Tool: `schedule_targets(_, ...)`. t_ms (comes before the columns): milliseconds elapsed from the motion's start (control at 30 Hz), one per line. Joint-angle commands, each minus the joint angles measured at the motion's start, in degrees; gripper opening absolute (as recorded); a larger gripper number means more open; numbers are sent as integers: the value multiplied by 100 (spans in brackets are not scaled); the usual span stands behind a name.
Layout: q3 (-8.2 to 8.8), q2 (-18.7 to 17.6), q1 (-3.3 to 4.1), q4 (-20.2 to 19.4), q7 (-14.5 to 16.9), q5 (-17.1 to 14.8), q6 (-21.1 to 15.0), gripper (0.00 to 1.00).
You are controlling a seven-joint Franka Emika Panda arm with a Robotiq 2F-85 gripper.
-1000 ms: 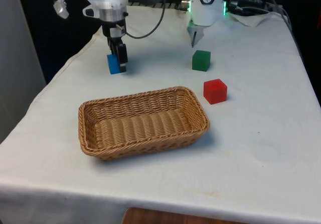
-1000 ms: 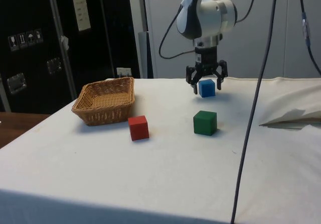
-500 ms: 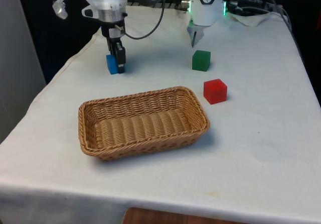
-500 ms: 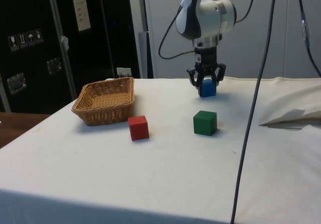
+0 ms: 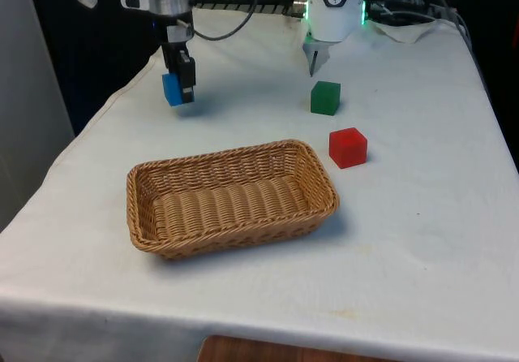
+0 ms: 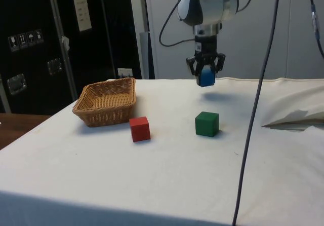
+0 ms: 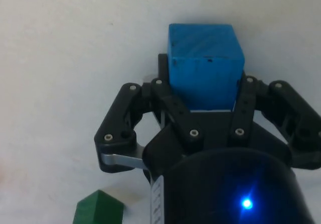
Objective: Pick up the blue cube and place it into the basket.
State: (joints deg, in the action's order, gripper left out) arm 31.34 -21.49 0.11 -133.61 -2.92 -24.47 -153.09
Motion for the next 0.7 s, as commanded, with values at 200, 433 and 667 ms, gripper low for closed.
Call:
schedule_targets(200,126,321,46,-23,-46,372,212,1)
schedule_targets(433,155,613,23,-17,-11,682,395,1)
schedule_targets(667,149,768,0,-11,103,819,435,1)
